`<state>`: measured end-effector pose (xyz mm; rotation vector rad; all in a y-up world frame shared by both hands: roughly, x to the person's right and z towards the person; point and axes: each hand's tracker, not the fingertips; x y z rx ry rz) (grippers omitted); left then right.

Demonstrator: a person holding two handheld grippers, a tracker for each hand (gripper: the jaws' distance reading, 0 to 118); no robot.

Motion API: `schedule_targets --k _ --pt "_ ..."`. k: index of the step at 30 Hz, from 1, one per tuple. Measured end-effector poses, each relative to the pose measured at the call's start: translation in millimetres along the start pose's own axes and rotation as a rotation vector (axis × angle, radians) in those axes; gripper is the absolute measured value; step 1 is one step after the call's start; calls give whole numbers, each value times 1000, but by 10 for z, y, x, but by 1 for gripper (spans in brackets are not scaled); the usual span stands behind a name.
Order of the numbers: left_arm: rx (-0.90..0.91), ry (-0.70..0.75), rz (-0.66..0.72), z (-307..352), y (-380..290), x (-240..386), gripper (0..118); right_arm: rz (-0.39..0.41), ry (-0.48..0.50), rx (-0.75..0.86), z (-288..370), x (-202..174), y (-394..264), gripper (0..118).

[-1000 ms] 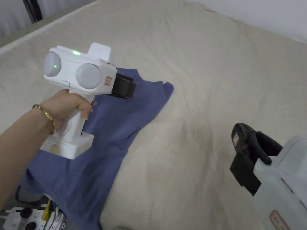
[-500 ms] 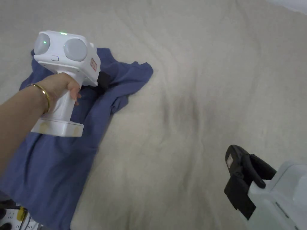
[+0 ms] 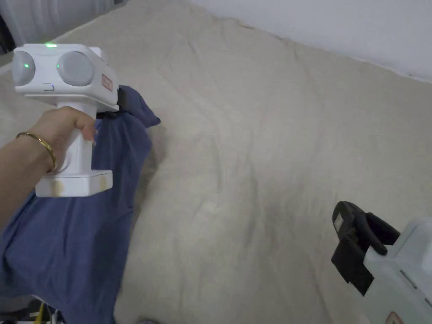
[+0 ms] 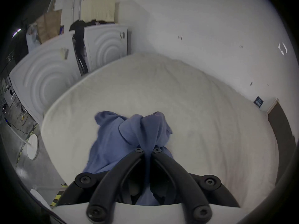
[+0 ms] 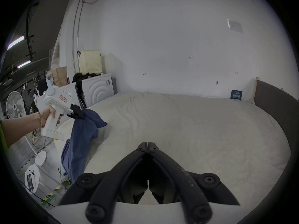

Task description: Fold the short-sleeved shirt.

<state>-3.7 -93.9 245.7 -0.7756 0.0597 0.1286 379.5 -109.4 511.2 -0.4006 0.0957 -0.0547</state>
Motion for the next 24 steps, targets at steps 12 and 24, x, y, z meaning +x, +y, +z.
schedule_targets --k 12,24 --pt "500 -190 -94 2574 768 628 4 -5 -96 165 1144 295 30 1" --pt "760 -354 -194 4033 1170 1950 4 -27 -285 312 2052 787 43 1"
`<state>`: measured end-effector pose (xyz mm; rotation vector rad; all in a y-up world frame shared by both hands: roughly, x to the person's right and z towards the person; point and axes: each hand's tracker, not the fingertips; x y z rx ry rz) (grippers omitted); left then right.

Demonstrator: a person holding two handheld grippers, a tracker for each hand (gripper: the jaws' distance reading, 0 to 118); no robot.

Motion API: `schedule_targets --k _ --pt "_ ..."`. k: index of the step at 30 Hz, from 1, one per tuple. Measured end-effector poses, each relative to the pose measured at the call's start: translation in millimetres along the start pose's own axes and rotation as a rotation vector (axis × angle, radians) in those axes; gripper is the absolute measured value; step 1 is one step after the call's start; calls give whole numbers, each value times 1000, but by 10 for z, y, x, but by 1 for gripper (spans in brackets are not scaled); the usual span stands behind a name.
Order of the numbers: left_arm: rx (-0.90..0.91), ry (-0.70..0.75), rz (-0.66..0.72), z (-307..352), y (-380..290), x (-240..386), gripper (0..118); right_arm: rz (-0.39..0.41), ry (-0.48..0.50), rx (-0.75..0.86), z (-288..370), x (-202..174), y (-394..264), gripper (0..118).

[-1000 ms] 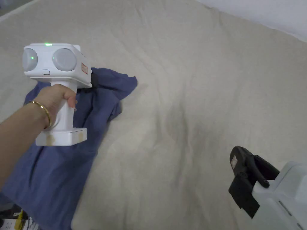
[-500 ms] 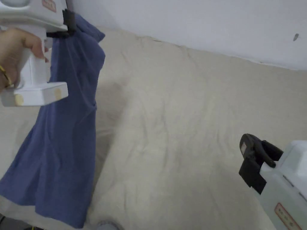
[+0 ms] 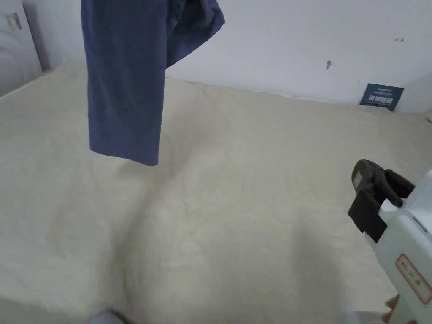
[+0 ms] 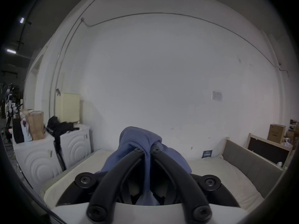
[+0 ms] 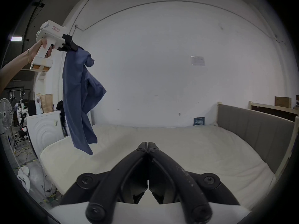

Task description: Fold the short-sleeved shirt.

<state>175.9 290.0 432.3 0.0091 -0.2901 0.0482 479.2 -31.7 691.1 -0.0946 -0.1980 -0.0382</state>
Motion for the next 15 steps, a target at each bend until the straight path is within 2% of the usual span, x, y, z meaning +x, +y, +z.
schedule_targets --k 2,7,15 --pt "7 -59 37 -91 -17 162 4 0 -35 6 81 106 6 1" --pt "-98 -144 10 -509 -421 554 4 -8 -125 -8 242 327 -39 1" --pt "-454 -277 -87 -990 -2273 1282 4 -34 -199 -57 289 498 -185 1"
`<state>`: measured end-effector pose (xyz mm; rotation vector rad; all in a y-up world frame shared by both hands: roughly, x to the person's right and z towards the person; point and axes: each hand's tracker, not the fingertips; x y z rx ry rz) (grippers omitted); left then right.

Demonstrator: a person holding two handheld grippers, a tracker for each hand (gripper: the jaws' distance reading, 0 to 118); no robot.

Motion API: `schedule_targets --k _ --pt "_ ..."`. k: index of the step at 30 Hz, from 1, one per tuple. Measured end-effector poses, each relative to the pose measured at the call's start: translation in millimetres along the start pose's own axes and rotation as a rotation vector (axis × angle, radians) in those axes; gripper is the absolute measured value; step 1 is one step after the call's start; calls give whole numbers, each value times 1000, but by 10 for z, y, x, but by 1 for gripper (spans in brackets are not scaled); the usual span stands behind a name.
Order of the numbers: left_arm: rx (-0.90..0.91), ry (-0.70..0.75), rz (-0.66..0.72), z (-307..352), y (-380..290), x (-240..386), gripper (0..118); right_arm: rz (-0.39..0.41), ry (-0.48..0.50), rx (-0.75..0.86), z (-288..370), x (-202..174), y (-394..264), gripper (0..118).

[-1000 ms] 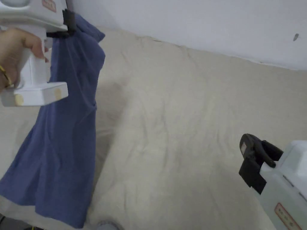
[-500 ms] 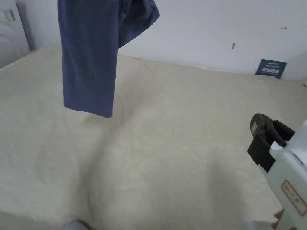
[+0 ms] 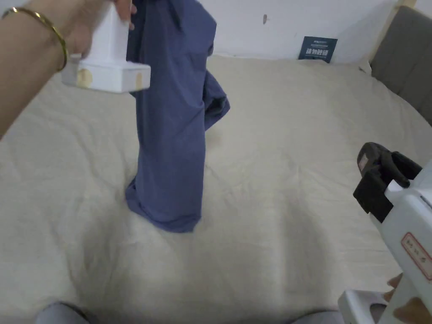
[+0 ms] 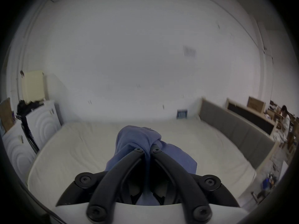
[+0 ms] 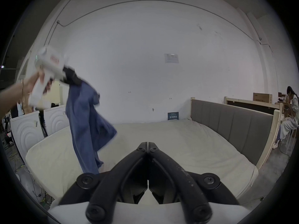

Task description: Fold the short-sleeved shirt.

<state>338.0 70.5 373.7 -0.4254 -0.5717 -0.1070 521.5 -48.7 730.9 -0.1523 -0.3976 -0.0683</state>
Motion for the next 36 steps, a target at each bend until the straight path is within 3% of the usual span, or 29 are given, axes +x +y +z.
schedule_targets --k 6,10,12,13,14,16,17,20,26,30,33,34,36 --pt "-412 -111 -29 -790 -1627 495 4 -22 -11 -71 -172 84 -167 1" --pt "-603 -137 -24 -961 -2545 734 5 -18 -16 -109 -266 104 -249 1" --pt "-624 -133 -19 -942 -2808 806 25 -21 -19 -124 -317 127 -284 1" --pt "-614 -133 -12 -909 -2849 786 45 -22 -19 -131 -341 132 -297 1" --pt "-599 -146 1 -862 -2858 770 77 -24 -20 -137 -363 133 -305 1" --pt "-544 -214 69 -757 -2755 715 115 -27 -18 -143 -391 123 -311 1" --pt "-519 -220 96 -739 -2644 658 118 -28 -16 -145 -400 109 -310 1" --pt "-291 -200 140 -415 -2268 468 118 -28 -5 -142 -406 39 -280 1" --pt "135 37 179 359 -1878 89 118 -16 38 -92 -426 -149 -178 1" --pt "287 272 67 795 -1993 -20 118 15 60 -66 -469 -319 -134 1" --pt "317 353 23 992 -2180 -92 118 43 72 -41 -504 -441 -161 1" --pt "317 370 6 1043 -2234 -107 113 50 72 -37 -511 -482 -174 1" --pt "315 385 -20 1115 -2357 -121 87 56 77 -32 -535 -545 -212 1"
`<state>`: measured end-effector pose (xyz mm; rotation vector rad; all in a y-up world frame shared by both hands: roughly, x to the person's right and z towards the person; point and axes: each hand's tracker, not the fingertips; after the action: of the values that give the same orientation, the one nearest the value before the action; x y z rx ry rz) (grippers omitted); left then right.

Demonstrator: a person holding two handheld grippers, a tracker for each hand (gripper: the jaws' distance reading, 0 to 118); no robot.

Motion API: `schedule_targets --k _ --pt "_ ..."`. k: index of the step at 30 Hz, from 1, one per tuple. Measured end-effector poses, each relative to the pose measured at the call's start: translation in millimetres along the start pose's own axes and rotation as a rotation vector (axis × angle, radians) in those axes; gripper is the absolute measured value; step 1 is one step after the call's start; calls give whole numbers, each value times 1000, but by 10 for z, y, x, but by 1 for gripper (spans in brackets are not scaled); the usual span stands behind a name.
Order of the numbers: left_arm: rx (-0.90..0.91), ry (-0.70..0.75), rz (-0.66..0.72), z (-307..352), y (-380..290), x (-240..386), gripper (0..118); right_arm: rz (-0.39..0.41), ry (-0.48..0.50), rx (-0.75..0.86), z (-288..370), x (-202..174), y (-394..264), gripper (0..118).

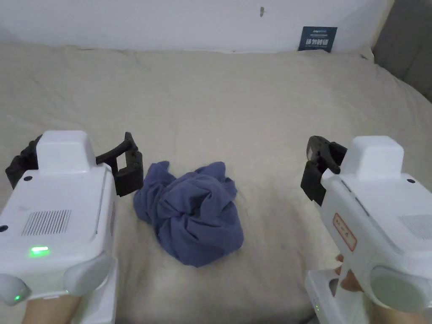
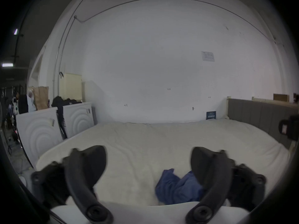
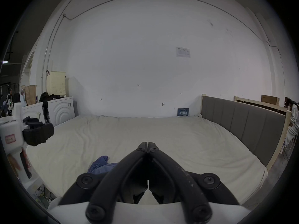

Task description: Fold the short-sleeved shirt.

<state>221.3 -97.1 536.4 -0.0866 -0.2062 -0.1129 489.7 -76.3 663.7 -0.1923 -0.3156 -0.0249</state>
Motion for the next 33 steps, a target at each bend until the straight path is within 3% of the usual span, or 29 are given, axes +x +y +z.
schedule_targets --k 1,2,3,5,6,17,23,25,32,33 --pt "-3 5 -12 23 -61 -15 73 0 6 -2 -11 -21 -14 1" --pt "-8 4 -20 46 -108 -30 49 0 10 -4 -21 -49 -28 1" --pt "-15 1 -18 61 -147 -46 32 2 14 -7 -28 -74 -41 1" --pt "-55 -22 10 81 -216 -71 7 3 21 -18 -35 -111 -61 1" --pt "-70 -17 28 81 -244 -76 0 1 24 -22 -31 -124 -70 1" --pt "-163 -61 36 38 -358 -48 0 -11 39 -40 -10 -141 -126 1" --pt "-272 -129 23 -315 -266 -41 0 -12 46 -51 -33 -118 -135 1" --pt "-378 -190 3 -575 -238 -18 9 -9 46 -60 -64 -103 -144 1" --pt "-643 -234 53 -1682 -323 131 118 -11 47 -83 -180 -66 -167 1" --pt "-697 -249 34 -1842 -357 186 118 -14 48 -90 -211 -55 -179 1"
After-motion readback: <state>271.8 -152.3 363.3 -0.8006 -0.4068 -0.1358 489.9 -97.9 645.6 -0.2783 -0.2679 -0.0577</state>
